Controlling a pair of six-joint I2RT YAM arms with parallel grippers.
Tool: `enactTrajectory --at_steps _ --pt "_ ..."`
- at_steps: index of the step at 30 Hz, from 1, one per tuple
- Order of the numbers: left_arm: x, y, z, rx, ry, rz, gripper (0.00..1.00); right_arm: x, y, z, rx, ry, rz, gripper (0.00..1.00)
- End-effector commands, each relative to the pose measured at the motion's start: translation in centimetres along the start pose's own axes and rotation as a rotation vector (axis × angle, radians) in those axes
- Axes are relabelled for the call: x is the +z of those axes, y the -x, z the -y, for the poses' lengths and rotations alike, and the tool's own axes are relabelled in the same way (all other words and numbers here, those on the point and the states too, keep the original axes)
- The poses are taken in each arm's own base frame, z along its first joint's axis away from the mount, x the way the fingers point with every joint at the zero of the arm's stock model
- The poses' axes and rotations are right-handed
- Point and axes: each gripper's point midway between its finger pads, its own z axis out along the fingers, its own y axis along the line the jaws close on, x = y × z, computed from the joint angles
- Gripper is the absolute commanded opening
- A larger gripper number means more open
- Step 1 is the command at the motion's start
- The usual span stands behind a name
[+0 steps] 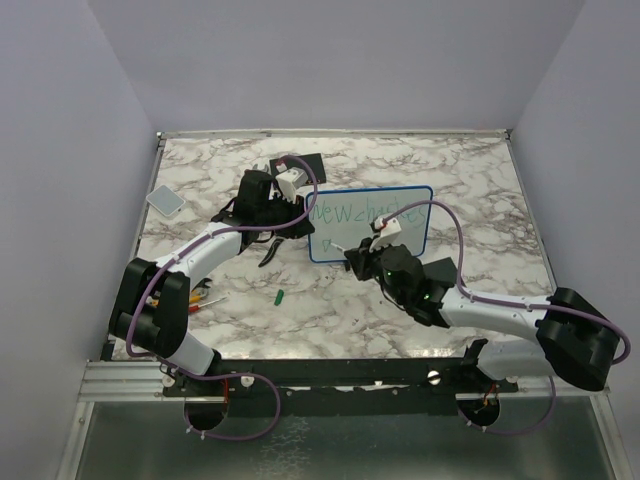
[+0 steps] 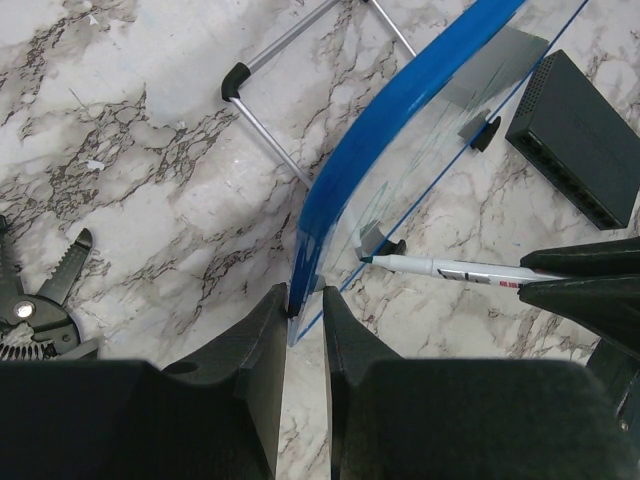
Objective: Write a sentence on the whiteboard
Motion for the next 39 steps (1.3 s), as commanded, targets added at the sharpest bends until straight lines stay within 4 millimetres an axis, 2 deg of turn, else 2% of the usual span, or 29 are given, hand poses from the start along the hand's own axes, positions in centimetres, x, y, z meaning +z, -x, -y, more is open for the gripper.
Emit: enactTrajectory --at_steps 1,24,32,39 --pt "-0.5 1.7 1.0 0.022 -0.008 0.037 0.20 -0.1 -2.2 0.8 0.000 -0.027 -0.061 0.01" --pt "-0.6 1.7 1.0 0.024 -0.007 0.038 0.20 -0.2 -4.7 1.8 -0.004 -0.084 -0.136 0.01" --pt "-0.6 1.7 0.9 0.024 0.001 0.038 0.20 -1.0 -2.8 2.1 -0.005 -0.098 -0.087 0.01" --pt "-0.6 1.7 0.8 0.024 0.007 0.040 0.20 -2.3 0.3 0.0 0.000 0.037 0.001 0.01"
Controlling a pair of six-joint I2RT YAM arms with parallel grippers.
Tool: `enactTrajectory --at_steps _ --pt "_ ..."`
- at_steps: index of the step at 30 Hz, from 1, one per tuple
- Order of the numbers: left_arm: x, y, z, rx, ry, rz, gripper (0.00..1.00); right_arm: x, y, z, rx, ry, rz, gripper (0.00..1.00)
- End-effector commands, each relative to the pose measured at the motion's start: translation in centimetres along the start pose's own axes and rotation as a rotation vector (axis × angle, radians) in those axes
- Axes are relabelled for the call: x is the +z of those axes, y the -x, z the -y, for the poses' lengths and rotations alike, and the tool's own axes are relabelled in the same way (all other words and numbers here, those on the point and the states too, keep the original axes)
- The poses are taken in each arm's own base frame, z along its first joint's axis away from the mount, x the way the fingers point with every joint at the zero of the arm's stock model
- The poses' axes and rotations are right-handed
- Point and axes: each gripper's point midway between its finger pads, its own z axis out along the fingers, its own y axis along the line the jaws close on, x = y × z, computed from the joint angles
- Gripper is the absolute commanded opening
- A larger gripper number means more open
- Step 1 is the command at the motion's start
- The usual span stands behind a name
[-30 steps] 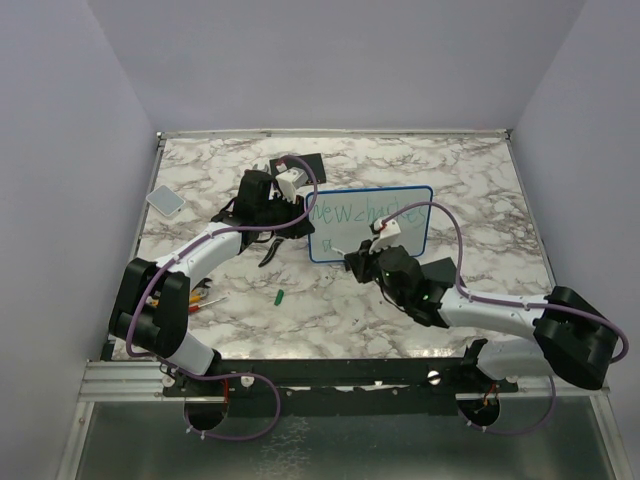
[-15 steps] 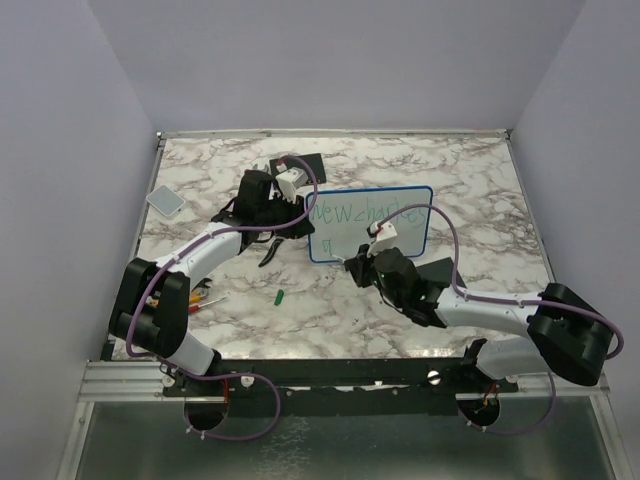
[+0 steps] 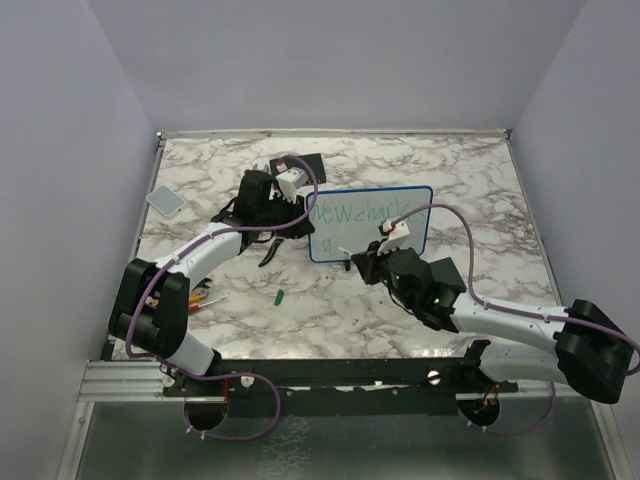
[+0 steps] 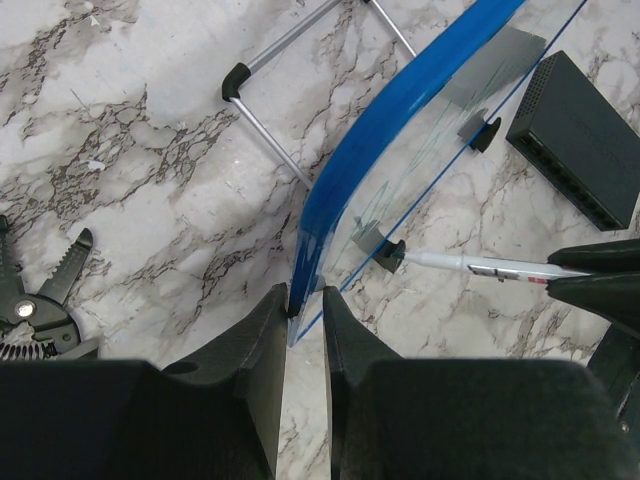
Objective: Write a sentence on the whiteboard
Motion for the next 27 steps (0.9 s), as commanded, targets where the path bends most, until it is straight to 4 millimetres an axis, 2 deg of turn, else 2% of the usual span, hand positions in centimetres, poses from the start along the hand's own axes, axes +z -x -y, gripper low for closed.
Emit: enactTrajectory --at_steps 1,6,27 --pt "-0.6 1.6 0.7 0.021 0.002 0.037 0.20 -1.1 1.8 -0.7 -0.009 0.052 0.062 0.01" --pt "-0.6 1.6 0.8 0.021 0.001 0.037 0.20 -1.0 2.3 0.2 -0.008 -0.007 0.078 0.01" --pt "-0.6 1.5 0.8 0.022 -0.003 0.034 0.20 0.7 4.0 -1.3 -0.041 0.029 0.135 0.01"
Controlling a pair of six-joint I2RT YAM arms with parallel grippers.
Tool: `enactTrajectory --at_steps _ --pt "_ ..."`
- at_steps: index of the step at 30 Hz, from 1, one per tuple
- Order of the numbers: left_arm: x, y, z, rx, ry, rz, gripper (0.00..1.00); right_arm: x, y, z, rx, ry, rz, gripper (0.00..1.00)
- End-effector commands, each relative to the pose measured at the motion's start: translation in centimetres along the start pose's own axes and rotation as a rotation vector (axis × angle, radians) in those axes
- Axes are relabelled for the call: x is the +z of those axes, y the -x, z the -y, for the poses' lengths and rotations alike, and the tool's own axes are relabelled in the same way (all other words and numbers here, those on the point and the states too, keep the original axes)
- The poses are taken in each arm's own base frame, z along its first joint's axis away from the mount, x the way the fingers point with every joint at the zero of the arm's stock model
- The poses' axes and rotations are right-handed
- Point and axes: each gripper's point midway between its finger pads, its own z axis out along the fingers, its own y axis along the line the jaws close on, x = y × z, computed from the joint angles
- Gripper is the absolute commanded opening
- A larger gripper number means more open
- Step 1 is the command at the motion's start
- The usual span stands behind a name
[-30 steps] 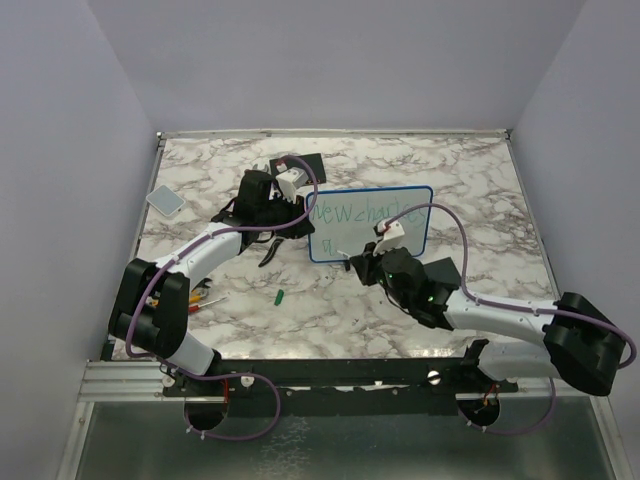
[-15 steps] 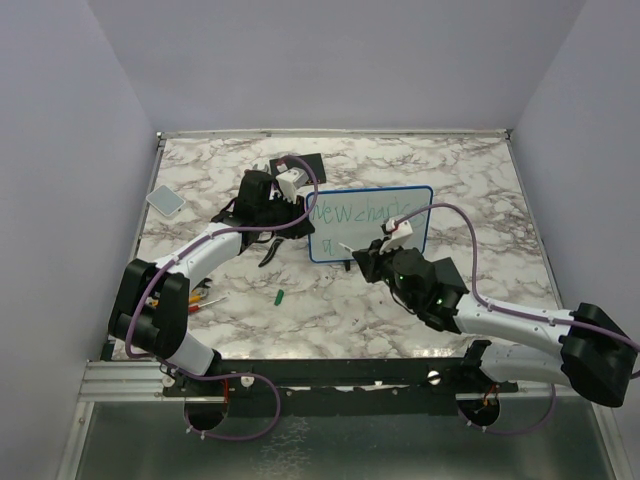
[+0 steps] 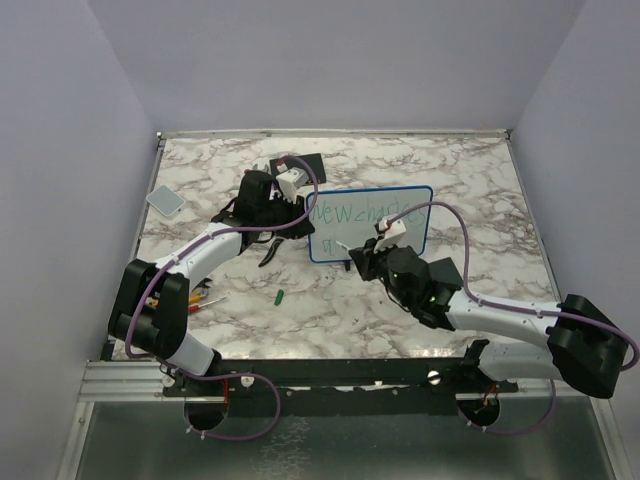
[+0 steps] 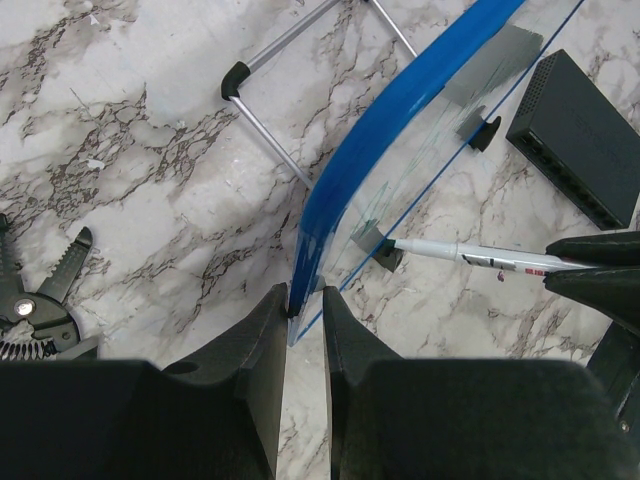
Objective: Write a sentence on the whiteboard
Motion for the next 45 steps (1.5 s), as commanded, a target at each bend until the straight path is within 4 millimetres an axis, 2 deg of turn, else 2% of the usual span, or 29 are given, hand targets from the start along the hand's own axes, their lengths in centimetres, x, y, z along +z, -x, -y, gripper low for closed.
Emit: enactTrajectory --at_steps 1,6,14,22,26,32,41,45 --pt "-0.6 1.6 0.8 0.021 -0.005 0.038 0.20 0.6 2.6 -0.8 0.004 0.008 0.076 0.01" --pt "-0.5 1.5 0.8 0.022 -0.006 0.037 0.20 0.9 2.6 -0.5 -0.001 -0.010 0.081 0.01" --pt "-0.5 1.6 0.8 0.022 -0.006 0.038 0.20 0.8 0.5 0.3 -0.006 -0.041 0.017 0.01" --pt "-0.6 1.6 0.8 0.021 -0.008 0.038 0.20 0.1 -2.6 1.3 0.025 -0.070 -0.059 0.01" --pt "-0.6 1.6 0.8 0.023 -0.007 0.039 0.20 0.2 -3.1 1.4 0.029 -0.074 -0.071 0.01" --pt "-0.6 1.6 0.8 0.021 -0.007 0.040 0.20 0.3 -1.5 1.4 0.019 -0.085 -0.024 0.01" --pt "-0.7 1.7 0.9 0.025 -0.007 0.042 0.20 -0.1 2.7 1.4 0.020 -0.104 0.088 0.01" --pt "-0.6 1.7 0.9 0.024 -0.008 0.041 0.20 -0.2 3.2 1.5 0.013 -0.110 0.097 0.01"
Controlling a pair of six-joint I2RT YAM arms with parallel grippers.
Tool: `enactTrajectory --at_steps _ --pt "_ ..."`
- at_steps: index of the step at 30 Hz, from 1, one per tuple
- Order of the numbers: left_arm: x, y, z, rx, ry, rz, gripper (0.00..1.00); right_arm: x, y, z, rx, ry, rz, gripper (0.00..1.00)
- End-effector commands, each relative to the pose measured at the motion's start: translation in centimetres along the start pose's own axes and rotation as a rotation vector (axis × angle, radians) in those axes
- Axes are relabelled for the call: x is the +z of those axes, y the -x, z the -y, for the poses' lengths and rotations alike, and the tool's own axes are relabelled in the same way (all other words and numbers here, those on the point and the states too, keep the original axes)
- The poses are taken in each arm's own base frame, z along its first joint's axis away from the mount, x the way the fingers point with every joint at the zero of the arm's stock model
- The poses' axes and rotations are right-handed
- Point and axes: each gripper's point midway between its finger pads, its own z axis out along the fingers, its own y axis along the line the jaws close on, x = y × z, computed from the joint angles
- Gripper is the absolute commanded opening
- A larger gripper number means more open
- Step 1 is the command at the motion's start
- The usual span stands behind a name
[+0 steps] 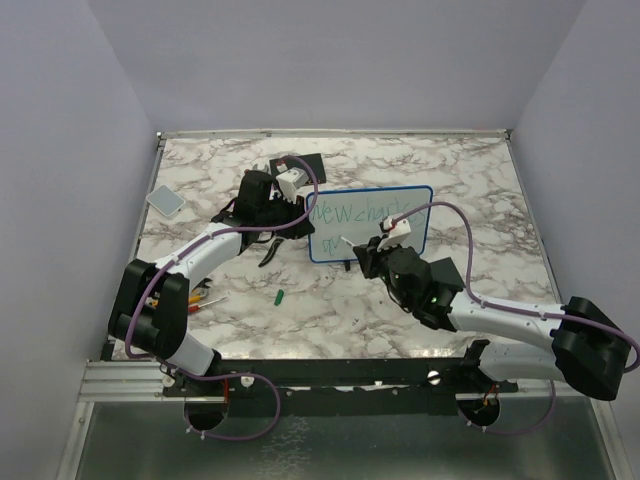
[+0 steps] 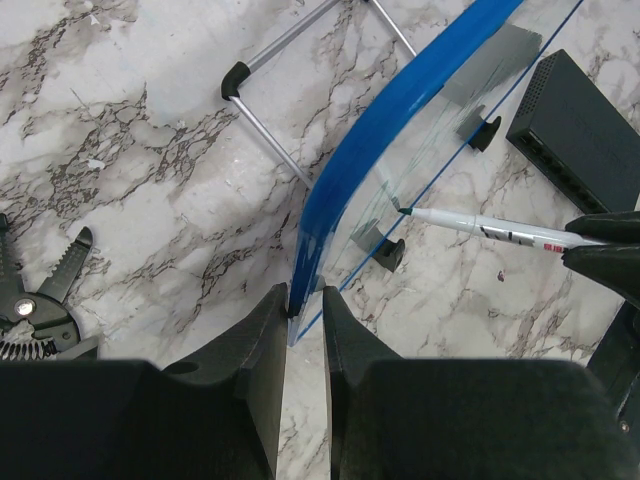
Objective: Write a sentence on the whiteboard
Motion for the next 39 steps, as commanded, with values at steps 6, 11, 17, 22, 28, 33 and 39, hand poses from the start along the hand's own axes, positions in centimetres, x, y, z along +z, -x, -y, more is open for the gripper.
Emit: enactTrajectory --at_steps 6,11,17,22,28,33,39 --pt "-0.6 1.7 0.9 0.024 -0.007 0.041 0.20 0.4 0.7 0.5 -0.012 -0.048 0.016 0.01" --pt "-0.6 1.6 0.8 0.023 -0.007 0.040 0.20 0.0 -1.5 0.9 0.003 -0.049 -0.044 0.01" --pt "-0.6 1.6 0.8 0.021 -0.008 0.039 0.20 -0.4 -3.6 1.4 0.026 -0.060 -0.098 0.01" --pt "-0.6 1.6 0.8 0.022 -0.007 0.039 0.20 -0.2 -4.4 1.5 0.034 -0.073 -0.118 0.01" --pt "-0.6 1.7 0.9 0.024 -0.008 0.041 0.20 -0.1 -3.4 1.6 0.029 -0.083 -0.089 0.01" --pt "-0.7 1.7 0.9 0.024 -0.008 0.042 0.20 -0.2 -1.5 1.9 0.023 -0.104 -0.037 0.01" --pt "-0.7 1.7 0.9 0.024 -0.007 0.042 0.20 -0.5 1.0 2.2 0.016 -0.127 0.029 0.01"
